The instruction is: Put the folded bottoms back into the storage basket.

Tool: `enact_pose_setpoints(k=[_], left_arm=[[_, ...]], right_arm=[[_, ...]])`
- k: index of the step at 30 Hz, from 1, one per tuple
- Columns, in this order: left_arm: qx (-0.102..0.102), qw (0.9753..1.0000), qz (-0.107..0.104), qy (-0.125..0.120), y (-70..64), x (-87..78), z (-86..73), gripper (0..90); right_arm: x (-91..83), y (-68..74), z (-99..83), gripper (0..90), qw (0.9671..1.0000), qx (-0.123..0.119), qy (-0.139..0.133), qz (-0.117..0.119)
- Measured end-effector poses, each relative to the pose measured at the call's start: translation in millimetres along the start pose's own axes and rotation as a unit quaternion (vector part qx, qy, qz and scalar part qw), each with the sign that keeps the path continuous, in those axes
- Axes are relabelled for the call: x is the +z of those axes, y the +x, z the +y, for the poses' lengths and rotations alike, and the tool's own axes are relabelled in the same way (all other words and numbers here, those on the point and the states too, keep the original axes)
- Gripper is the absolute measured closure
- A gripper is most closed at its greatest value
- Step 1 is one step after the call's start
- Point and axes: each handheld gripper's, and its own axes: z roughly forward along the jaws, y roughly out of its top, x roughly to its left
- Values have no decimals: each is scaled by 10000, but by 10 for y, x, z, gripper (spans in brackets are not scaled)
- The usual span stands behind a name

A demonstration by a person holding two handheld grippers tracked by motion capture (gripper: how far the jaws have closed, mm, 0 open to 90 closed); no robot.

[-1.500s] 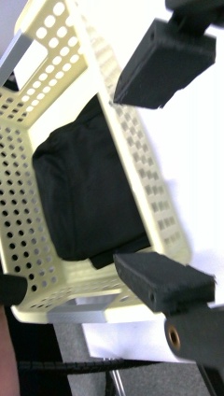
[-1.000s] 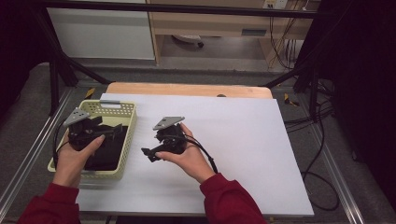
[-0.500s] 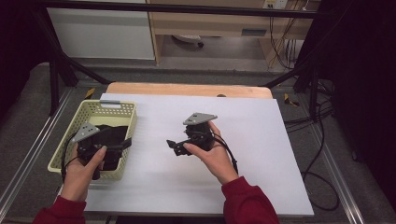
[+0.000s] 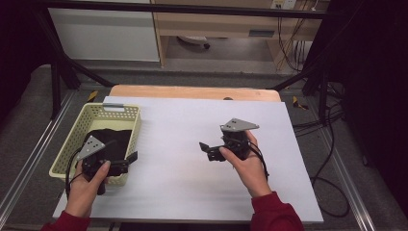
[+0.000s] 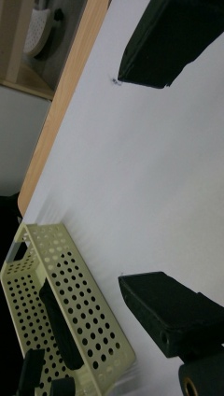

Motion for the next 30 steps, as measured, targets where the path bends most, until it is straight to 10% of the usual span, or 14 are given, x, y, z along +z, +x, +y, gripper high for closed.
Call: enact_pose_setpoints(k=[30], left_arm=[[-63, 9999, -108, -101, 19, 16, -178, 61]], right_arm=[[-712, -549, -553, 35, 9901, 683, -577, -1078]])
